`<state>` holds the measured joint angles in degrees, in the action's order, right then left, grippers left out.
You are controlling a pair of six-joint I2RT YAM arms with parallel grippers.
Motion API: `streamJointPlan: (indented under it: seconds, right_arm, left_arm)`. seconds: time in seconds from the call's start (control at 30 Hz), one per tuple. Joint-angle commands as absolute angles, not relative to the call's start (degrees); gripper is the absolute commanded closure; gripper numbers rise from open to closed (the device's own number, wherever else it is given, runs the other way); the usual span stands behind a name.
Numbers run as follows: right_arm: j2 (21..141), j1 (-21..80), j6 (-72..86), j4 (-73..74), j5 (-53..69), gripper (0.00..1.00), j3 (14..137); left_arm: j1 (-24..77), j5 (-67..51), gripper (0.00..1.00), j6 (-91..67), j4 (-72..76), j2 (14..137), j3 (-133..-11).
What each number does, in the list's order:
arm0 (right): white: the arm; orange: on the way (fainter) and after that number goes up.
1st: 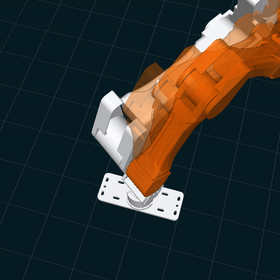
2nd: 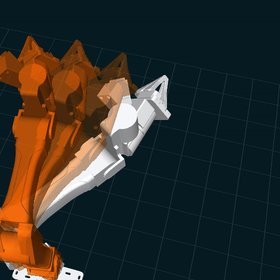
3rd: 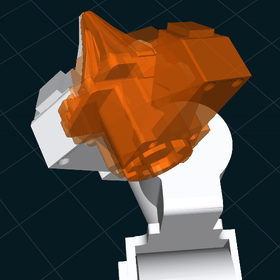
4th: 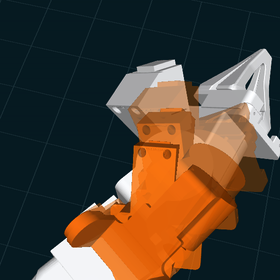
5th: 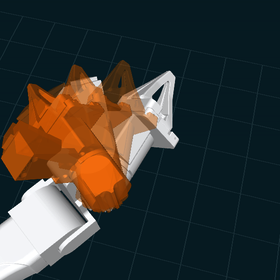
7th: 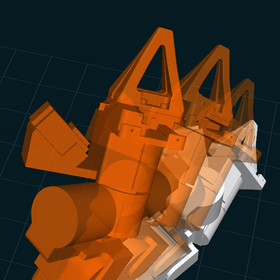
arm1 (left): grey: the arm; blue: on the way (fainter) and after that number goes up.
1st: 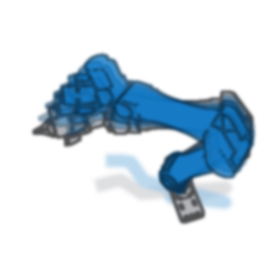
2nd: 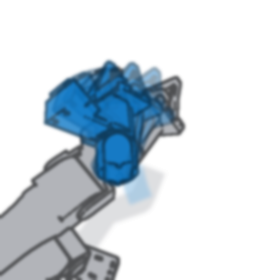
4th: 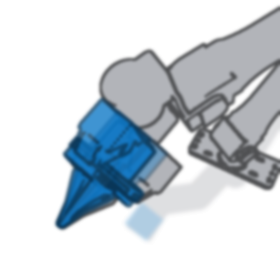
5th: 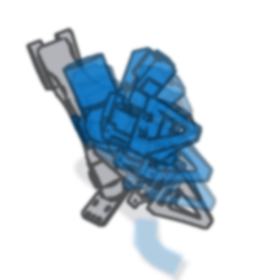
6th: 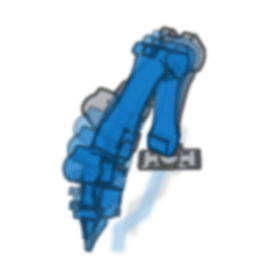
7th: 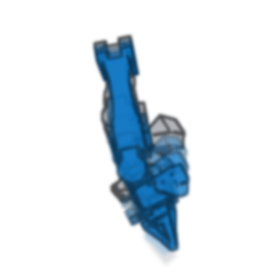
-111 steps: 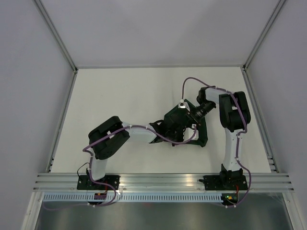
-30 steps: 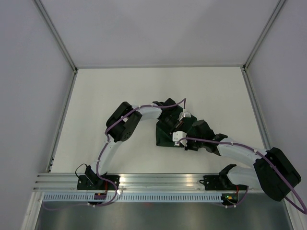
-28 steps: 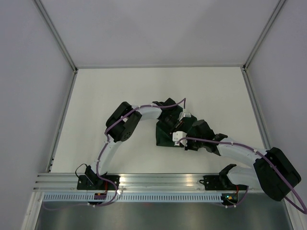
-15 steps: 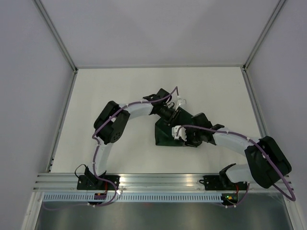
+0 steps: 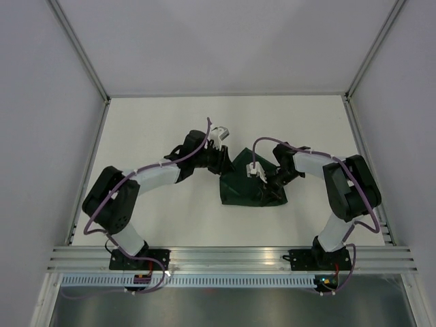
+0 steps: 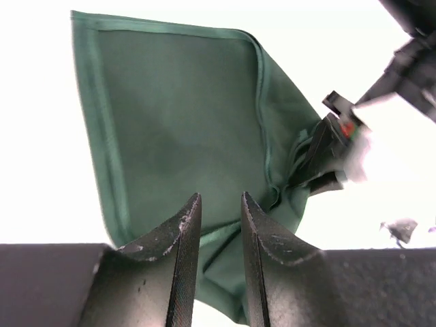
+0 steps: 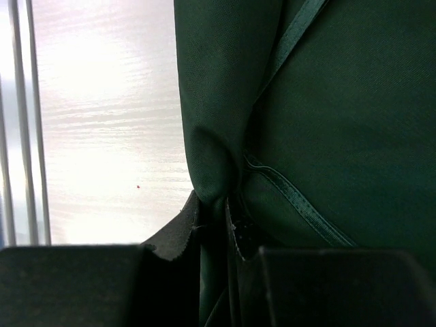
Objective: Fold the napkin, place the utensils inside, and roll it up
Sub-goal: Roll the napkin at the center of the board.
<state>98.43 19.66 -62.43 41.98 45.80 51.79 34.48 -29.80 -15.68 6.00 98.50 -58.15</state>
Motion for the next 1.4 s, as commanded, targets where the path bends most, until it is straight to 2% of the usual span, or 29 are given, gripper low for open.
streamJointPlan:
  seconds: [0.0,0.17,0.43,0.9,1.37]
  right_arm:
    - [104.67,18.46,-67.5,50.36,43.86,0.95,52.9]
    - [110.03,18.28,-63.99,50.45,42.37,0.95,57.21]
    - [114.34,18.28,-60.65,52.64,40.26,0.95,62.22]
    - [120.14,17.67,-59.41,55.02,40.25,0.95,66.0]
    - [121.29,17.14,-59.59,56.42,40.78,0.95,67.41]
  left_arm:
    - [35.41,-20.4,0.65,-18.72,19.94,91.15,-50.73]
    - [41.03,-11.79,0.64,-9.34,22.15,86.05,-44.74]
    - [55.45,3.85,0.62,8.24,26.1,84.9,-40.35]
    - [69.07,8.88,0.55,26.45,29.18,95.53,-40.87]
    - [71.36,10.98,0.51,34.1,33.65,103.45,-43.95]
